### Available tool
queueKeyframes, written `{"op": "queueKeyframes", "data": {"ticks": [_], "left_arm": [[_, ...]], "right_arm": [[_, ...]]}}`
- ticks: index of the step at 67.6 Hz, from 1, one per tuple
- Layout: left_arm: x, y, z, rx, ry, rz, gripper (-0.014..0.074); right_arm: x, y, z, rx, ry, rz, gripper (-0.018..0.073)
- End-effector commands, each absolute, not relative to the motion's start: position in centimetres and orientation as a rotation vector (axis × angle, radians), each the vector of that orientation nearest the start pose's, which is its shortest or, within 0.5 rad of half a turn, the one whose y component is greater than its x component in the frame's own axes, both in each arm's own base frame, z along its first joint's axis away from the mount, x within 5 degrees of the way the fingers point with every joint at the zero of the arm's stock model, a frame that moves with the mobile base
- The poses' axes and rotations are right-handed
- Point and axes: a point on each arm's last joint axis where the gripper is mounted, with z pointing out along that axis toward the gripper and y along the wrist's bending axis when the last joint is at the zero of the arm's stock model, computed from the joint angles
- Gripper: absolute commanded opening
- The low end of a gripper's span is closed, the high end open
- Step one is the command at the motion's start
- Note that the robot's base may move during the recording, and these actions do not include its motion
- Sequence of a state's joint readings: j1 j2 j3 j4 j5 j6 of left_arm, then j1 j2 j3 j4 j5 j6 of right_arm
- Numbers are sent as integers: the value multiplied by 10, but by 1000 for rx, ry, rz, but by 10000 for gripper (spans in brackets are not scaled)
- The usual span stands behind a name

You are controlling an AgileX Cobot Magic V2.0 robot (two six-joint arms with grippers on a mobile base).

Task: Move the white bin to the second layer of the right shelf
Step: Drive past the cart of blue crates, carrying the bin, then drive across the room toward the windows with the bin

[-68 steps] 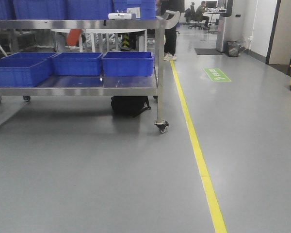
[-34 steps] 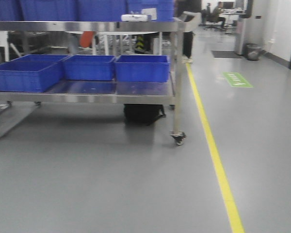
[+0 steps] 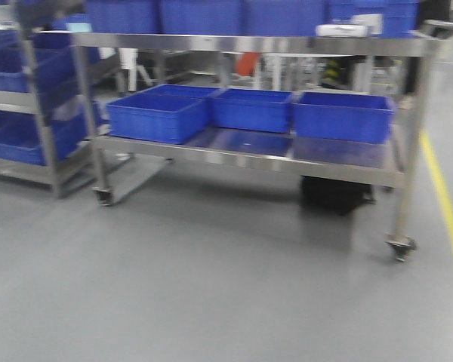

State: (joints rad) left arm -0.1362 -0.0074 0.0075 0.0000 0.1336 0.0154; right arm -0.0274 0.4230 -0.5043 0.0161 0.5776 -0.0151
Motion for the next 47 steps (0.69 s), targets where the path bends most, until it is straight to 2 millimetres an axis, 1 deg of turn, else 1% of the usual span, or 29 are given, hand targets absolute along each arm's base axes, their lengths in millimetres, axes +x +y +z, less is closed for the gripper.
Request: {"op": "queueKeyframes", "data": {"ticks": [1, 47], "left_arm": [[56, -8, 195, 116, 1550, -98, 85], [56, -8, 195, 116, 1550, -98, 85]], "right_arm": [[88, -2, 319, 28, 1854, -14, 46], [88, -2, 319, 28, 1854, -14, 46]]}}
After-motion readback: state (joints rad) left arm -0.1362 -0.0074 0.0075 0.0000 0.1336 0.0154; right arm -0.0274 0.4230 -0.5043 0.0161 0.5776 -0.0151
